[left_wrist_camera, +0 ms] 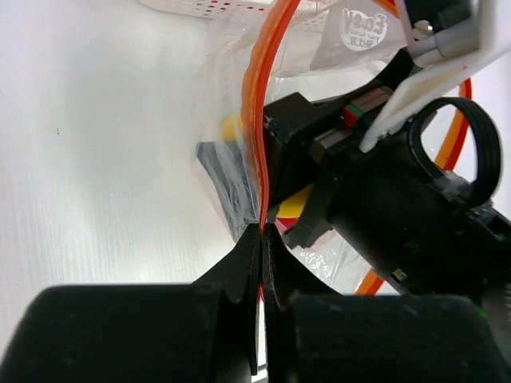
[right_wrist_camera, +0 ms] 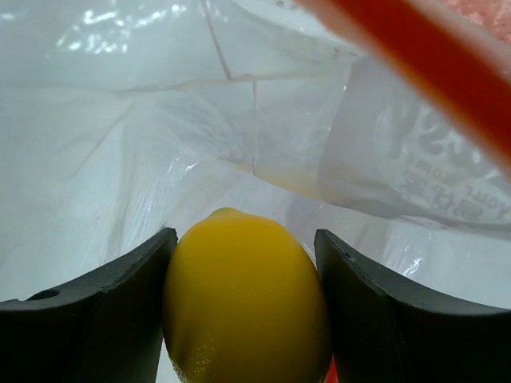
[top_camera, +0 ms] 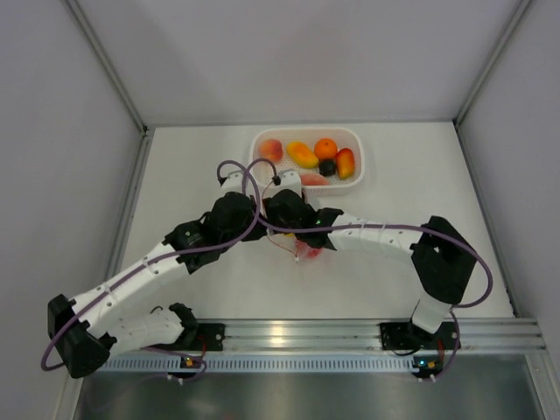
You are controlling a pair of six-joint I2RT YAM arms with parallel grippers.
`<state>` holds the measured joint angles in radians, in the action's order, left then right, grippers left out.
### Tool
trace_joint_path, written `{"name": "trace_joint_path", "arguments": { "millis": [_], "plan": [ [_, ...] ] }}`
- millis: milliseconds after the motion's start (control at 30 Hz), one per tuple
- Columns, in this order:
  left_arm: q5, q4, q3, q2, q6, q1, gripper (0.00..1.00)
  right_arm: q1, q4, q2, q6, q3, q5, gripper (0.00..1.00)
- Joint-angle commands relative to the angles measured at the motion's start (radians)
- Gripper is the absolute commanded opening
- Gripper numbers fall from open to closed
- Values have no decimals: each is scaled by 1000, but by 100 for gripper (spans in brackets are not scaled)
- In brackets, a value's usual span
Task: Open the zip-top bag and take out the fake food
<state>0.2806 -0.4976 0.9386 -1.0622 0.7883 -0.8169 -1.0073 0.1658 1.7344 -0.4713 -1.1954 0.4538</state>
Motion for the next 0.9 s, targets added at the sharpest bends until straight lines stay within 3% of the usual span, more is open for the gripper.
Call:
{"name": "trace_joint_path", "arguments": {
  "millis": [0, 200, 300, 467, 567, 700, 867],
  "plan": [
    [8, 37, 37, 28, -41, -4, 0, -43, 24, -97, 42, -29, -21, 49],
    [84, -19, 80, 51, -86, -4, 0, -62, 63, -148, 132, -36, -86, 44],
    [156, -67, 106, 64, -122, -4, 0, -66, 2, -203, 190, 11, -148, 41],
    [140, -82, 140, 61, -204, -2, 0, -68, -191, -311, 307, 134, -439, 41],
    [77, -82, 160, 51, -253, -2, 0, -74, -235, -338, 382, 142, -535, 39],
    [34, -81, 160, 44, -281, -2, 0, -76, -314, -361, 398, 164, -534, 35],
    [120, -94, 132, 50, -236, -2, 0, -74, -395, -445, 358, 204, -512, 33]
  ]
}}
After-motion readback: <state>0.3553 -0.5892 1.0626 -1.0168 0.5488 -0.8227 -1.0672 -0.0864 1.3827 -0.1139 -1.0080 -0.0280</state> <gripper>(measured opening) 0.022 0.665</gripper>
